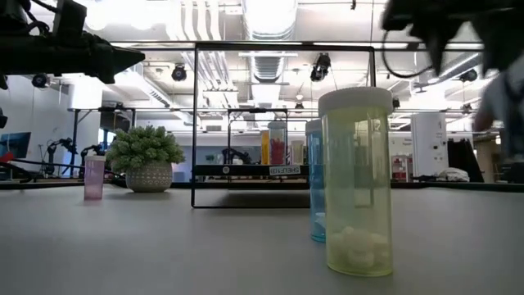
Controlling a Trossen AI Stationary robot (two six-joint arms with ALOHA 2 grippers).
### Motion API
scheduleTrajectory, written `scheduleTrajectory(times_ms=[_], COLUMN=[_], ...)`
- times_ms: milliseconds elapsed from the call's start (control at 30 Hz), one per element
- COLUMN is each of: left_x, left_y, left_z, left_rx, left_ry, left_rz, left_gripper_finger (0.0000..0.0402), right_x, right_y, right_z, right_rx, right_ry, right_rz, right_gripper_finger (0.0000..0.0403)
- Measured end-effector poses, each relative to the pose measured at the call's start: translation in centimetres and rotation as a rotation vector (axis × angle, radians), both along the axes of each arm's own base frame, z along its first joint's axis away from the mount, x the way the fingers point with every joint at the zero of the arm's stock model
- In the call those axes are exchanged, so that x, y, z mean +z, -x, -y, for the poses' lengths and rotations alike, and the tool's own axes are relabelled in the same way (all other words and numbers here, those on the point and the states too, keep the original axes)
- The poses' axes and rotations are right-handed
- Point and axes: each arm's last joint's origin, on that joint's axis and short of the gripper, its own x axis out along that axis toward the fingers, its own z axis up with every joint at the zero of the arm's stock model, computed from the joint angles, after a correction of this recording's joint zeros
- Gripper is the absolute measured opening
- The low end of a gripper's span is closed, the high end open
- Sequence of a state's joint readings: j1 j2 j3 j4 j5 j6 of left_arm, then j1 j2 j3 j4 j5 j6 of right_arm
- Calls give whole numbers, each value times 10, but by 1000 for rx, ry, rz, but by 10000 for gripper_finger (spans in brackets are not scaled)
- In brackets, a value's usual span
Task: Pick and place medicine bottles onto shelf by color
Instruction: Put the right orange pill bottle aligned with the other orange pill bottle on the shelf
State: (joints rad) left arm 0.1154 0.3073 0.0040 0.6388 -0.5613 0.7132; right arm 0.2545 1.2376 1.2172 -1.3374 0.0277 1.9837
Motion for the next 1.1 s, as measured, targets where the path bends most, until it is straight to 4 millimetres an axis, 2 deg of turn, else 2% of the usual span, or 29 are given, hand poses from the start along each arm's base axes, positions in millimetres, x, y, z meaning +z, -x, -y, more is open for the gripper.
scheduleTrajectory(times_ms=[200,367,533,767,1100], left_x=[0,0,0,0,0], left_y=[0,0,0,0,0], left_z=[0,0,0,0,0], left_rx=[0,0,0,0,-1], left_ry=[0,0,0,0,0], left_rz=[0,0,0,1,1], left_gripper_finger=[72,72,72,72,72], right_x=[-25,-37,-40,-42,-53], right_y=[21,29,32,32,27], right_z=[-46,-70,-76,-77,-86], right_rx=[18,24,49,178,94], right_ry=[-44,-68,-71,-56,-89], right_rz=[30,39,34,31,-39], right_gripper_finger=[228,228,228,228,228])
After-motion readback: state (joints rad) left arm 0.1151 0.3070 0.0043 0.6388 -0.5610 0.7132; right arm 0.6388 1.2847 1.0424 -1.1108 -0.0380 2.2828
